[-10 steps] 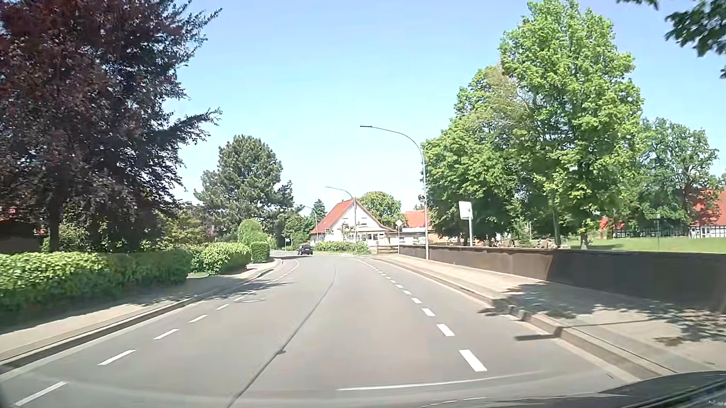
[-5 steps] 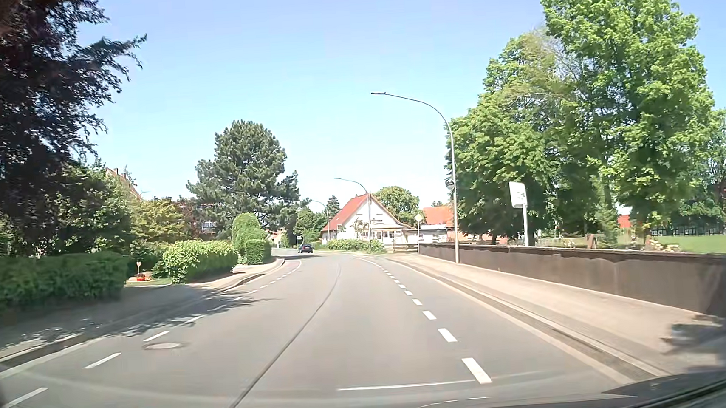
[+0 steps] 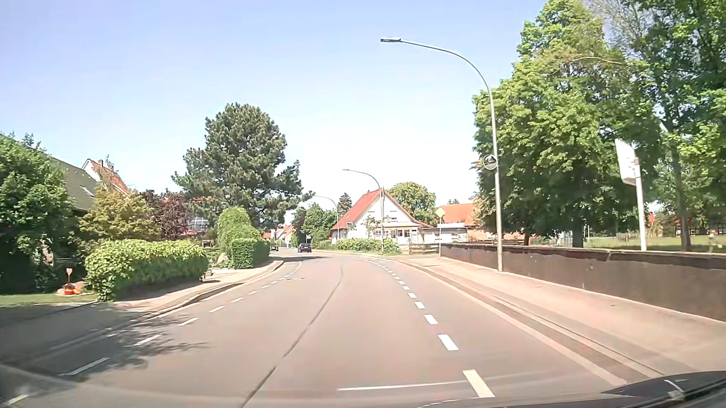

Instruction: Follow the waypoints while adhering to traffic rules and regulations

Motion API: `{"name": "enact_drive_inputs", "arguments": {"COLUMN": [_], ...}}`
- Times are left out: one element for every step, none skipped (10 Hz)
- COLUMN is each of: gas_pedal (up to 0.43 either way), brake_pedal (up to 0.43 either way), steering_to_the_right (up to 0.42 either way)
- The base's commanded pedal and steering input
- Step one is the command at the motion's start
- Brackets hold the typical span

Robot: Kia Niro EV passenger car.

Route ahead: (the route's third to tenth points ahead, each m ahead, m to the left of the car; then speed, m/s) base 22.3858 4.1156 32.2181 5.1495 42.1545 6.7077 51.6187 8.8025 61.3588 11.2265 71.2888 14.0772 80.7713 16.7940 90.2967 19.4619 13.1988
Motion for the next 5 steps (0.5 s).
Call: {"name": "enact_drive_inputs", "arguments": {"gas_pedal": [0.169, 0.169, 0.169, 0.169, 0.169], "brake_pedal": [0.000, 0.000, 0.000, 0.000, 0.000], "steering_to_the_right": [-0.017, -0.017, -0.017, -0.017, -0.017]}}
